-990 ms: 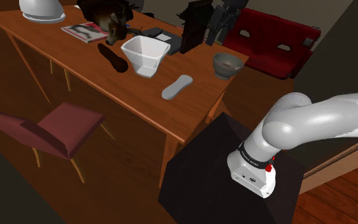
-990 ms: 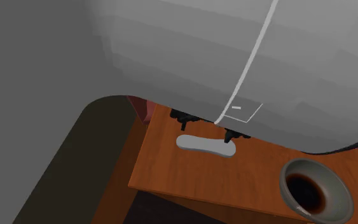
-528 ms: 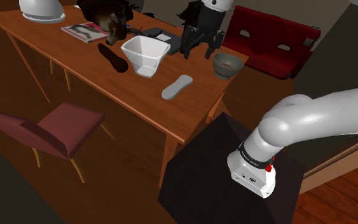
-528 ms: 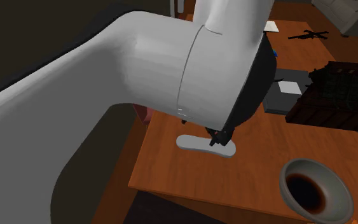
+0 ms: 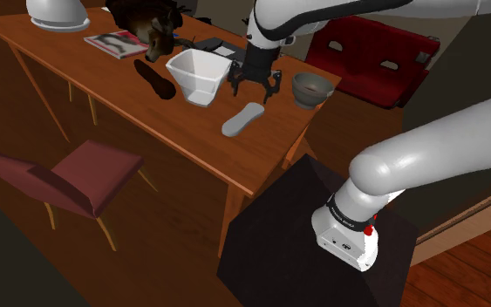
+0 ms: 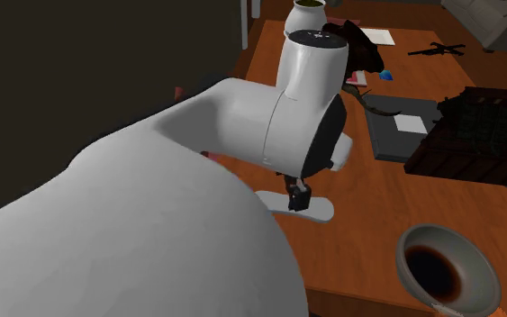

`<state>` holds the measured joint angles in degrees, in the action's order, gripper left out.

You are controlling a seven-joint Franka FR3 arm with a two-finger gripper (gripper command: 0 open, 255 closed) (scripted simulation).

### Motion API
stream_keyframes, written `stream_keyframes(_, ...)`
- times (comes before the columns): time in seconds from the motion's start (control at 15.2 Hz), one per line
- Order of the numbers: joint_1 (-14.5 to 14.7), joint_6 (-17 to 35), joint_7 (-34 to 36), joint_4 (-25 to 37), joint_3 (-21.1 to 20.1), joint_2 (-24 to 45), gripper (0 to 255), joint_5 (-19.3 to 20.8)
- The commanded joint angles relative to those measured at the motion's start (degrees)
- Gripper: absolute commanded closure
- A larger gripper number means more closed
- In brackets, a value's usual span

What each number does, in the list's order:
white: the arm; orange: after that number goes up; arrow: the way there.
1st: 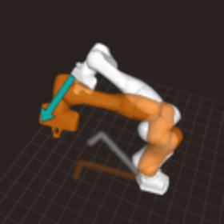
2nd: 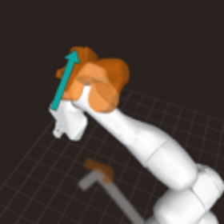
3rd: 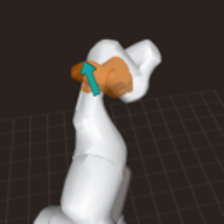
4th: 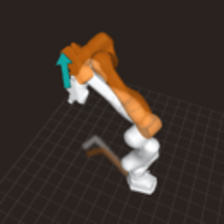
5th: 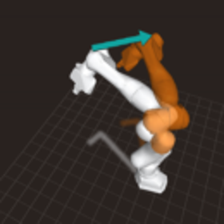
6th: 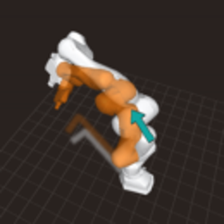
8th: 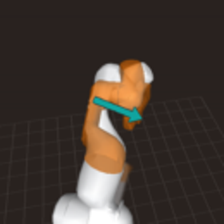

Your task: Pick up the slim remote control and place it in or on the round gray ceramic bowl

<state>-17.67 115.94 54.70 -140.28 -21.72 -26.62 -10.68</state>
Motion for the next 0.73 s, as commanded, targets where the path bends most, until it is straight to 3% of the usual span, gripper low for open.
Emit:
stream_keyframes(0.0,-2.7,3.5,8.9,-0.2,-2.4,3.9,0,0.7)
stream_keyframes(0.13,-5.3,6.3,17.4,-0.1,-4.3,7.8,0,1.8)
stream_keyframes(0.66,-5.7,13.1,18.8,-3.4,-5.5,11.5,0,2.7)
